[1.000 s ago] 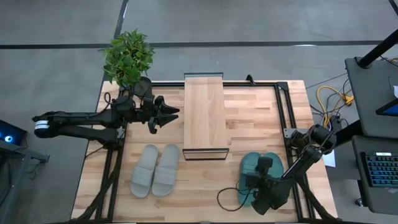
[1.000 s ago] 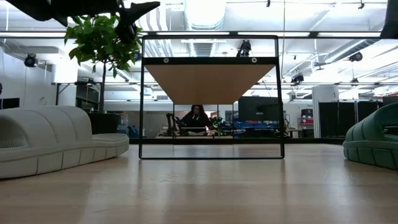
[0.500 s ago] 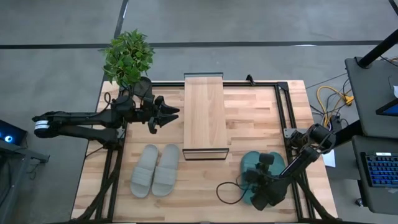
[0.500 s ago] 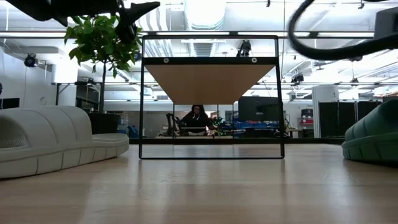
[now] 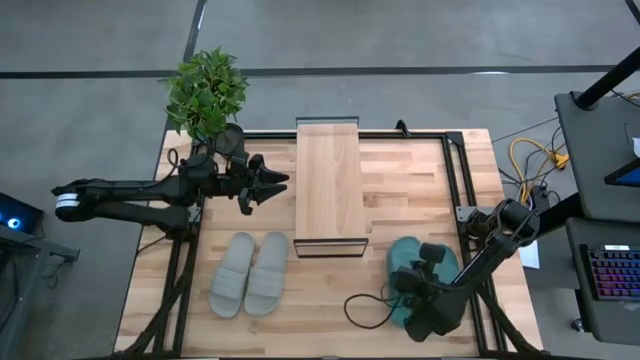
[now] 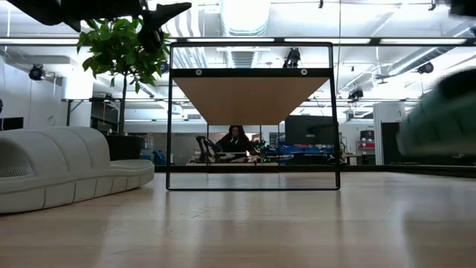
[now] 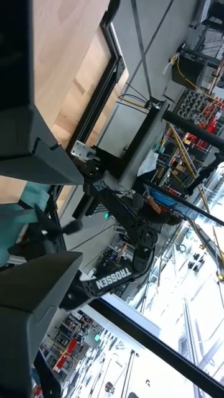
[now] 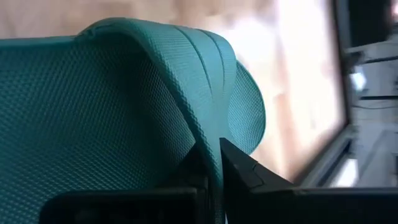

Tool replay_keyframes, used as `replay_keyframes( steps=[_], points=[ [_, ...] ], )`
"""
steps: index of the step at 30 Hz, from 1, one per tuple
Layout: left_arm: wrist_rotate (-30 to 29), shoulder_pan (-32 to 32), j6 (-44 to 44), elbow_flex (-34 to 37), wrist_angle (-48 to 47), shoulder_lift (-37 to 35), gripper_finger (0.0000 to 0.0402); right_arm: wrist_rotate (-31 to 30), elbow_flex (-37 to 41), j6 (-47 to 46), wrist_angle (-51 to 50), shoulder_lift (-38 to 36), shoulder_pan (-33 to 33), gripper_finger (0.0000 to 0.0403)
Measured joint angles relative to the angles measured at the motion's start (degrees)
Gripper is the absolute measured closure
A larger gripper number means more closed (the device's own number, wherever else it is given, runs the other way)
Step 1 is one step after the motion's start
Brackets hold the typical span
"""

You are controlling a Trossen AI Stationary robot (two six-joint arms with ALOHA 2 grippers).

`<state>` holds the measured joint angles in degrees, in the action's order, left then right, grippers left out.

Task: Pick and place slides into the shelf
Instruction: Put the left green slipper on the shelf

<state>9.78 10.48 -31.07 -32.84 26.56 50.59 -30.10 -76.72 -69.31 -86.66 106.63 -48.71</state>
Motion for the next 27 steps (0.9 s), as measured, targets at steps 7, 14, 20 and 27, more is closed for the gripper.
replay_keyframes(
  steps=[7, 14, 20, 27],
  points=[
    [0.0, 0.0, 0.0, 0.0, 0.1, 0.0, 0.0231, -3.6, -7.8, -1.8, -3.8, -2.8, 0.3, 0.0391],
    [0.0, 0.0, 0.0, 0.0, 1.0, 0.0, 0.0231, -7.9, -13.6, -1.5, -3.4, -7.3, 1.4, 0.0391],
    [0.0, 0.0, 0.0, 0.0, 1.8, 0.0, 0.0231, -13.5, -21.0, 3.9, -3.5, -11.3, 2.4, 0.0391],
    [0.0, 0.0, 0.0, 0.0, 1.8, 0.0, 0.0231, -20.7, -30.9, 14.0, -3.3, -14.3, 3.7, 0.0392]
  ],
)
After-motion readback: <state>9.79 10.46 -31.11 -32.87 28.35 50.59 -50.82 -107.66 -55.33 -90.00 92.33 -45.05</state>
